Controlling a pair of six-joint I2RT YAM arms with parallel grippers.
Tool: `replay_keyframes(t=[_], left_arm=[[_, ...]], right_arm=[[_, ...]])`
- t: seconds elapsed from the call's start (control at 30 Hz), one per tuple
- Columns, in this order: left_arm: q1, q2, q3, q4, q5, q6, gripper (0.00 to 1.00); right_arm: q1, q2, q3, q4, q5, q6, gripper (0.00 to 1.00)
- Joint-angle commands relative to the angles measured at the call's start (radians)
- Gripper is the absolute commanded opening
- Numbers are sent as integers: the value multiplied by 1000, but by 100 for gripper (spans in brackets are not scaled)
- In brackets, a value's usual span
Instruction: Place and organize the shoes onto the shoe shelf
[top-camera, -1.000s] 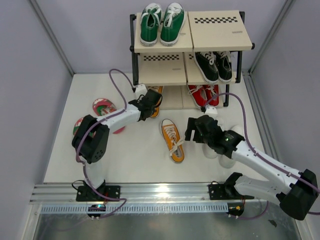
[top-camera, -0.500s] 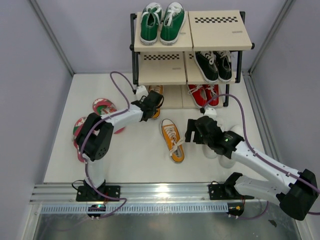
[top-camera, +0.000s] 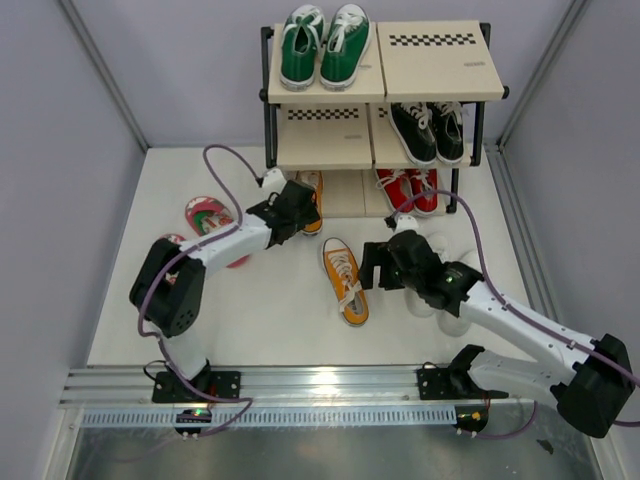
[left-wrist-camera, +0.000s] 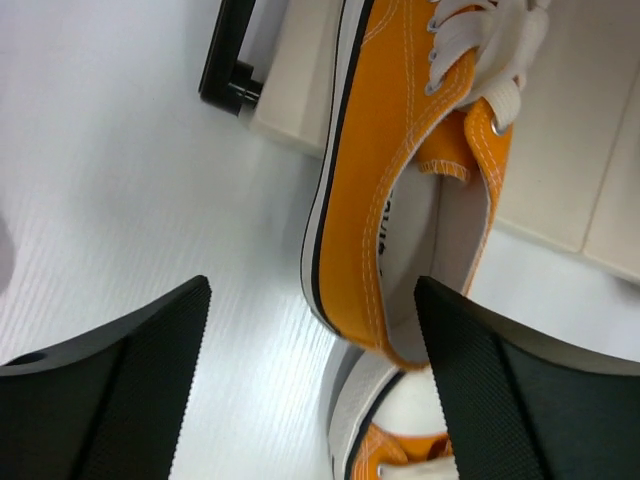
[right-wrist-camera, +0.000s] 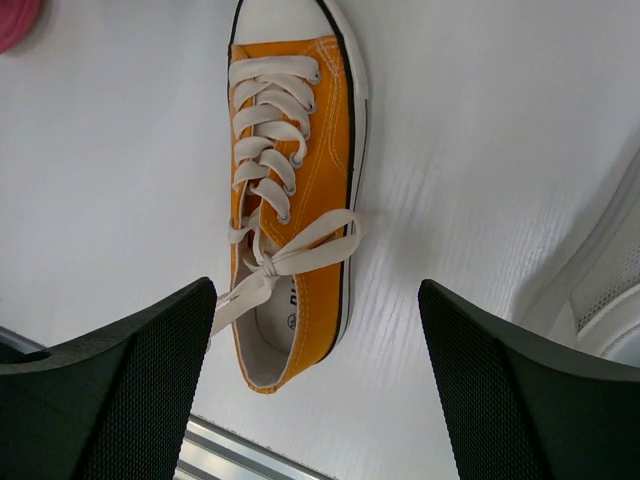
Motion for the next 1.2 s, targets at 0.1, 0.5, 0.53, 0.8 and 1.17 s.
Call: replay_keyframes(t=[0.1, 0.5, 0.53, 0.8, 1.17], left_arm=[[-17, -206, -68, -28, 24, 29, 93], [-18, -506, -301, -89, 108, 53, 93], [-18, -522, -317, -97, 99, 49, 93], [-18, -635, -404, -158, 68, 38, 95], [-18, -661, -418, -232, 67, 1, 96]], right_arm=[[-2, 53, -15, 69, -138, -90, 86], [-2, 146, -31, 55, -199, -57, 79], [-1, 148, -40, 49, -196, -49, 77], [7, 204, -74, 92, -193, 6, 72], [71, 358, 29, 35, -15, 95, 22]])
